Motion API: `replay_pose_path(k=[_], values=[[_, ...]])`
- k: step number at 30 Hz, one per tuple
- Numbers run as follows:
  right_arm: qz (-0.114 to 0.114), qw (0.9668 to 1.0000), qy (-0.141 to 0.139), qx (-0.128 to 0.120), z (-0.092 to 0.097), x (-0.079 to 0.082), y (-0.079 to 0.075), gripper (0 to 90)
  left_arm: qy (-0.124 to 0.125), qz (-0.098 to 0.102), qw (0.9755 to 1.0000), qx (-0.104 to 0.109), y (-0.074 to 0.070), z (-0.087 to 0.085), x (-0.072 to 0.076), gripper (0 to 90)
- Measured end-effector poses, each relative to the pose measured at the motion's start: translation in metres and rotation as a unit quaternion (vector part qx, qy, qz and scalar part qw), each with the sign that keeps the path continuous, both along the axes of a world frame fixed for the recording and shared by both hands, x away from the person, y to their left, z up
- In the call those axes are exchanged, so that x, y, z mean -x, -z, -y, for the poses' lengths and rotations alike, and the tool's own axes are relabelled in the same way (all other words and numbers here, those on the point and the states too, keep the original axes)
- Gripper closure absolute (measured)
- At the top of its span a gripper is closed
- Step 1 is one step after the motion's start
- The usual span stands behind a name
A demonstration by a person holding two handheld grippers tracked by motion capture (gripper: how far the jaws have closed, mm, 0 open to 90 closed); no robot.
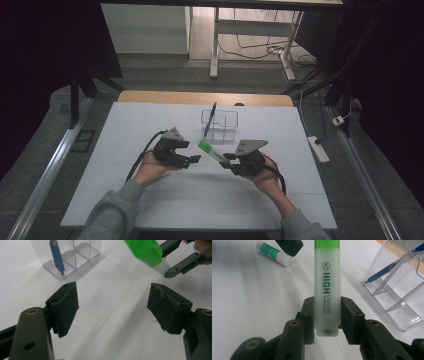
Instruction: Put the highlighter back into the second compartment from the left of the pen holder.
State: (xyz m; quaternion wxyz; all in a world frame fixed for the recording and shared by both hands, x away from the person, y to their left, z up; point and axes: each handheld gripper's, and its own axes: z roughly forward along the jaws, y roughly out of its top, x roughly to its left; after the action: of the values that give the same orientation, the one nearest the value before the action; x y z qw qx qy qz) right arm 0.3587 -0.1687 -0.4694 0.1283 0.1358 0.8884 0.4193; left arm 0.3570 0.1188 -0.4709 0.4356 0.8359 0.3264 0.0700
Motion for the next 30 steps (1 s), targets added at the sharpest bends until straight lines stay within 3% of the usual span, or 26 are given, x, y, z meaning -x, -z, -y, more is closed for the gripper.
replay_pose_path(k=[11, 23, 30], values=[[0.003, 1.0, -0.008, -0.002, -0.005, 0.003, 0.004, 65.3, -0.005, -0.003, 0.9991, 0.041, -0.001, -0.001, 0.0, 24.9], [0.005, 0.9998, -0.017, 0.007, -0.014, 0.006, 0.011, 65.3, 0.013, -0.007, 0.9988, 0.047, 0.0, 0.008, 0.002, 27.0], [0.01, 0.9996, -0.025, 0.011, -0.019, 0.009, 0.014, 65.3, 0.03, -0.011, 0.9985, 0.045, 0.003, 0.012, 0.002, 38.3]])
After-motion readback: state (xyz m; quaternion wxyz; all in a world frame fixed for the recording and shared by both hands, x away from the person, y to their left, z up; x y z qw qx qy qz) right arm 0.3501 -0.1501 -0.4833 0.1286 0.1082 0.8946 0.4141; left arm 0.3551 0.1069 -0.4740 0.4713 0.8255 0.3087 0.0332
